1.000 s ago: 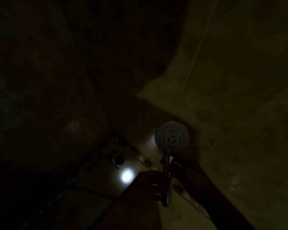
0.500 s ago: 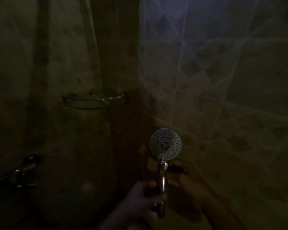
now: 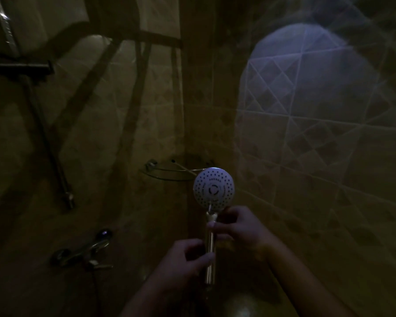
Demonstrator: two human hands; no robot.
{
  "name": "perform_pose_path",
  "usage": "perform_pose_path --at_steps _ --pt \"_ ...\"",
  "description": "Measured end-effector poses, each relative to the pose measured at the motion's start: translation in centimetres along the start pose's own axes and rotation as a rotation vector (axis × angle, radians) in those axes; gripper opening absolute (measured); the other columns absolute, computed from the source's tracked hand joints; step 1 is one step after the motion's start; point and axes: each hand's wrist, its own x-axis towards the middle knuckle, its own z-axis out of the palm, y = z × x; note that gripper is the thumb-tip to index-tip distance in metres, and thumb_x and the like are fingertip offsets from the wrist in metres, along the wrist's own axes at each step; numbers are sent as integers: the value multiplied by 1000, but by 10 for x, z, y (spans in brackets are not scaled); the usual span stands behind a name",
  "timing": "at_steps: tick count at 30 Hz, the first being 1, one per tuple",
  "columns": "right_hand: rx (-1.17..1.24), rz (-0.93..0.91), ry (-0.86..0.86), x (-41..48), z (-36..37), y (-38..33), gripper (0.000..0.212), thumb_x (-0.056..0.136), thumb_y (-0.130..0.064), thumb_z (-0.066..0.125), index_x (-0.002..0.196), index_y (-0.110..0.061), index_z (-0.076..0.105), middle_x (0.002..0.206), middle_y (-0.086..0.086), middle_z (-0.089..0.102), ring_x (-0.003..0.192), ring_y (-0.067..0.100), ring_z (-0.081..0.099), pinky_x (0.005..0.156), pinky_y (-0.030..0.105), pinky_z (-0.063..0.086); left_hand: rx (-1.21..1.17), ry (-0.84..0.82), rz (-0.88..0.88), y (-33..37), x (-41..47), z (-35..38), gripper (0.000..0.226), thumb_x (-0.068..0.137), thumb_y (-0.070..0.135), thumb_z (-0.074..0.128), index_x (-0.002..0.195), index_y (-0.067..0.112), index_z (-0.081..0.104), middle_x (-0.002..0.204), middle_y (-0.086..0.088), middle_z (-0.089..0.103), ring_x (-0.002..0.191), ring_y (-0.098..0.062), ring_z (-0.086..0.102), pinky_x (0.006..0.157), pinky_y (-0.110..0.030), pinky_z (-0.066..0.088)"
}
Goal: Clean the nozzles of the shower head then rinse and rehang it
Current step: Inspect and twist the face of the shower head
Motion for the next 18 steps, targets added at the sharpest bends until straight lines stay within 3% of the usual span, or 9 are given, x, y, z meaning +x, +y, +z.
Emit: perform_pose_path --at_steps 7,11,15,18 --pt "-76 -18 -56 61 46 -31 15 90 -11 69 106 -12 68 112 6 73 105 18 72 93 38 59 12 40 37 -11 25 -76 7 89 9 70 87 16 69 67 8 71 65 -1 65 52 -15 48" --pt "-85 20 -124 104 56 -43 16 93 -5 63 108 -11 66 109 1 71 97 11 72 80 25 57 21 34 36 -17 50 -116 4 88 10 72 89 10 68 69 6 71 68 -7 65 58 -19 54" --pt "-270 -3 -229 153 50 -52 26 94 1 57 115 -12 64 117 8 70 106 20 68 88 32 54 -7 26 7 -27 73 -151 3 87 9 71 88 9 68 68 7 73 68 -3 68 62 -19 56" --pt "-359 -4 -86 203 46 -48 26 93 4 56 115 -8 65 116 14 70 108 25 69 92 38 58 -60 66 -11 -37 90 -172 61 65 46 88 105 3 69 91 -1 75 86 -12 70 75 -25 57"
